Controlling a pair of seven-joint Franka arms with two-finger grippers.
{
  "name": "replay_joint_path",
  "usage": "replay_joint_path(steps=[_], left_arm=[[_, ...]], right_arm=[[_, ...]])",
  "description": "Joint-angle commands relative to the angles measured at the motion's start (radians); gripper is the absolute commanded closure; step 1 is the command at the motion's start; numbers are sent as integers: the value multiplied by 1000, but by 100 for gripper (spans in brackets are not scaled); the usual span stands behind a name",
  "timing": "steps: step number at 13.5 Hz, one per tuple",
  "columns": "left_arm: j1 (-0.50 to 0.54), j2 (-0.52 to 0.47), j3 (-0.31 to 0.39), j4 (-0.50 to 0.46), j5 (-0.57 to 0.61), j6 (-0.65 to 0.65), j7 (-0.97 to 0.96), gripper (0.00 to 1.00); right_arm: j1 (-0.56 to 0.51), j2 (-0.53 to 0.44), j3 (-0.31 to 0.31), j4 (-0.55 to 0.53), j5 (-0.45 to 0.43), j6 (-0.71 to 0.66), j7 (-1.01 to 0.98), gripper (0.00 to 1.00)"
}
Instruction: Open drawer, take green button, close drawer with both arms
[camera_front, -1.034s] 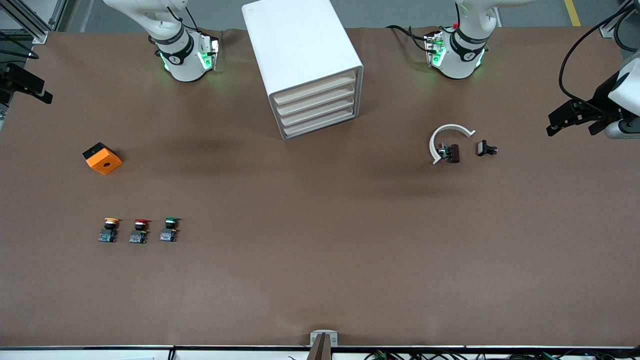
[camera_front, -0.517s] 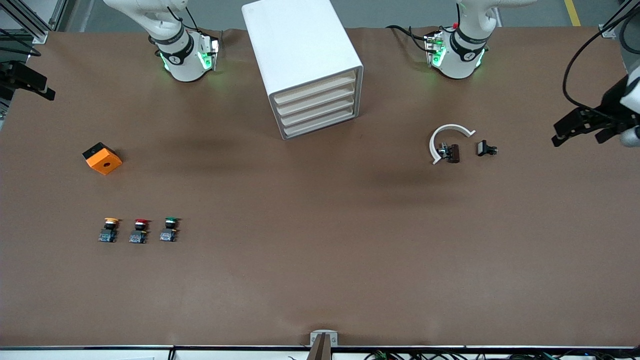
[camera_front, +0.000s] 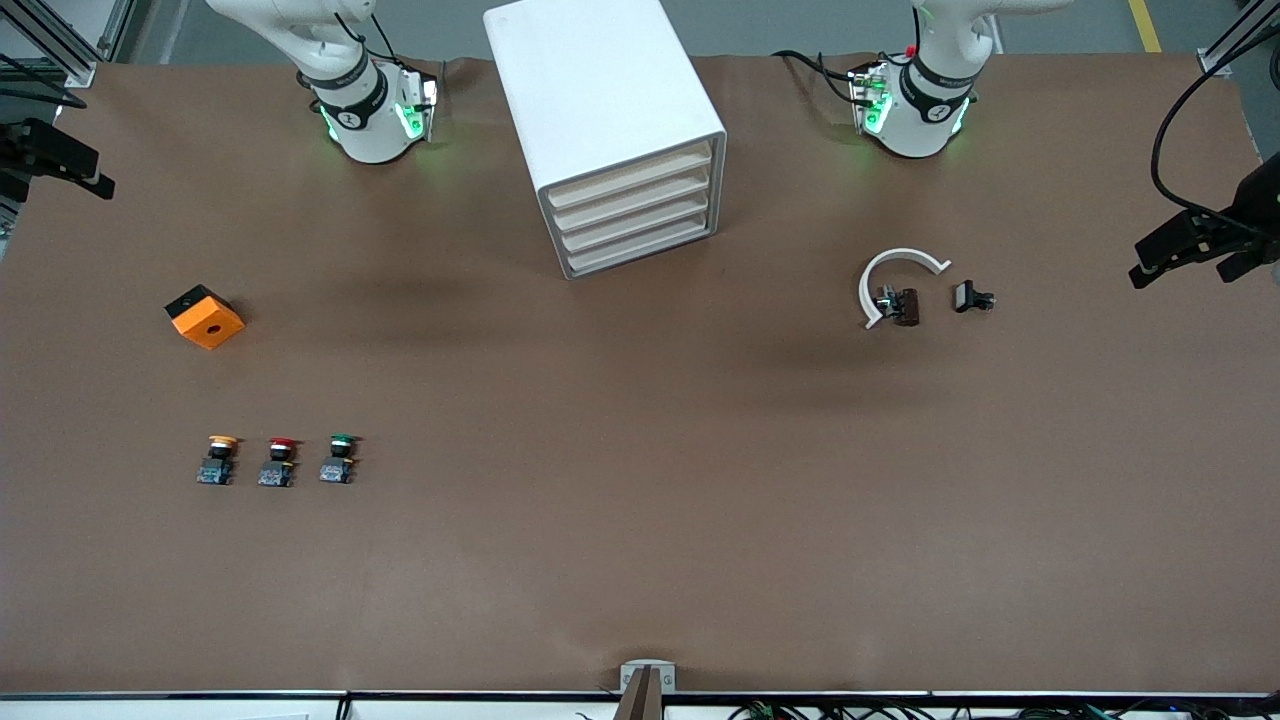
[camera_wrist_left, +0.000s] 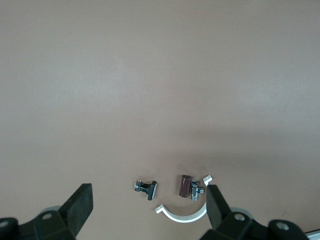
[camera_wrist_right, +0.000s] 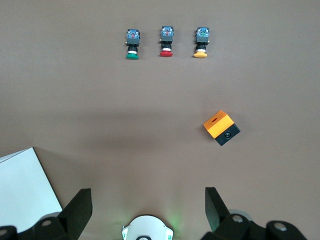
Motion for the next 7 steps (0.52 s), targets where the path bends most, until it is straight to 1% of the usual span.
replay_joint_path(steps=[1, 4, 7], left_arm=[[2, 2, -3, 37, 16, -36, 1, 0], [3, 2, -2, 45, 18, -49, 1, 0], [-10, 24, -17, 45, 21, -50, -5, 0]], right_arm=[[2, -19, -10, -6, 8, 22, -60, 0], [1, -19, -11, -6, 8, 41, -76, 0], [1, -24, -10, -6, 8, 48, -59, 0]])
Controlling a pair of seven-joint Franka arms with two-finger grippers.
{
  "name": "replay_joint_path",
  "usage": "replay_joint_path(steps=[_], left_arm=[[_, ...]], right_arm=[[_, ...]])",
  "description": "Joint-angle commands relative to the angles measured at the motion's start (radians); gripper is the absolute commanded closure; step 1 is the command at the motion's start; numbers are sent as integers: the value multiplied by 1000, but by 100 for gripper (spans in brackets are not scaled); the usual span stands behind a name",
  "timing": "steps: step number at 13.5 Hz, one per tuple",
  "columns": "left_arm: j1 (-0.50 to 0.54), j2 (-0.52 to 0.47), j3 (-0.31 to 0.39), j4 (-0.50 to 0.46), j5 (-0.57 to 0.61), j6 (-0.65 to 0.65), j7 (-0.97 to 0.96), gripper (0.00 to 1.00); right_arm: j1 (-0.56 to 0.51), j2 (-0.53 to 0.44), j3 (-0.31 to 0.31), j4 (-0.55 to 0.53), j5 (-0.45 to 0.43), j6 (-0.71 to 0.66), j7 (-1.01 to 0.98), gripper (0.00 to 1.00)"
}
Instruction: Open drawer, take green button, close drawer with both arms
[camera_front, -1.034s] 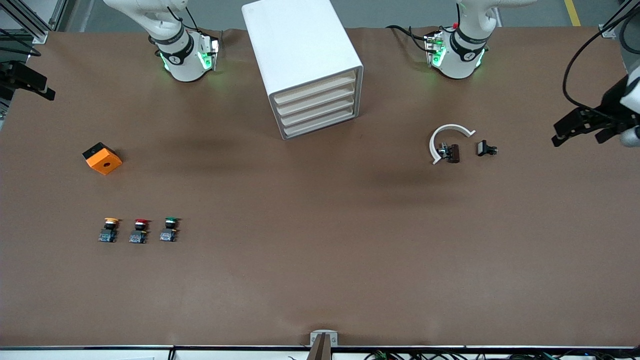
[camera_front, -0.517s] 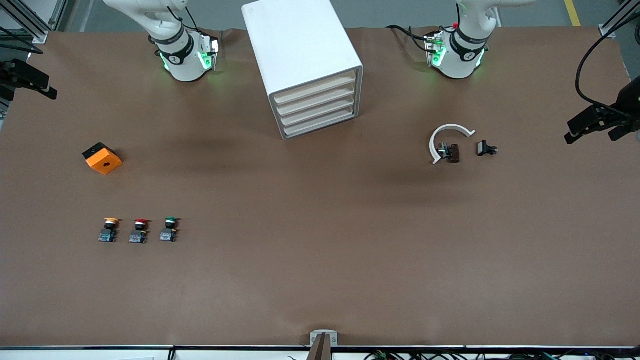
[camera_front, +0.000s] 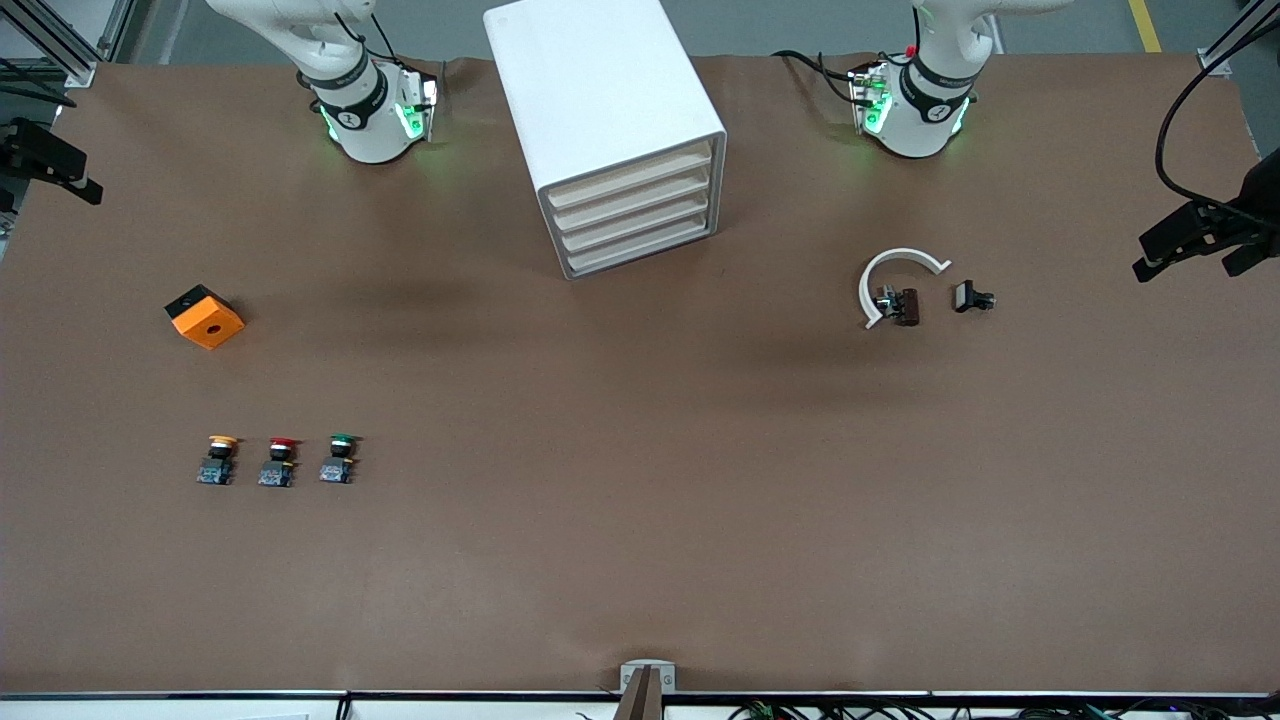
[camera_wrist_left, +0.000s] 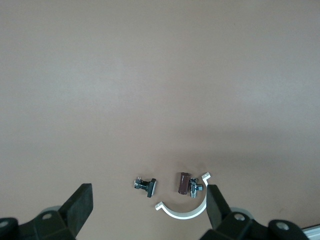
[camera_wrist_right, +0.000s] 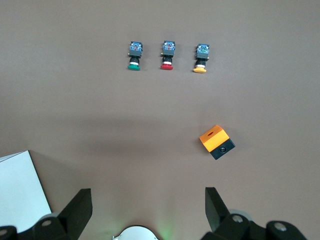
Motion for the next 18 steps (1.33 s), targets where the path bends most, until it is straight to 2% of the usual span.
replay_joint_path(steps=[1, 7, 13, 18], left_arm=[[-6, 22, -12, 21, 19, -19, -4, 0], [-1, 22, -12, 21, 5, -23, -5, 0], [-3, 22, -12, 33, 5, -130, -4, 0], [-3, 24, -12, 36, 7, -131, -1, 0]], right_arm=[[-2, -28, -4, -9, 8, 2, 3, 0], [-13, -31, -4, -12, 8, 6, 21, 0], [-13, -31, 1, -14, 3, 19, 21, 0], [-13, -31, 1, -14, -1, 22, 22, 0]])
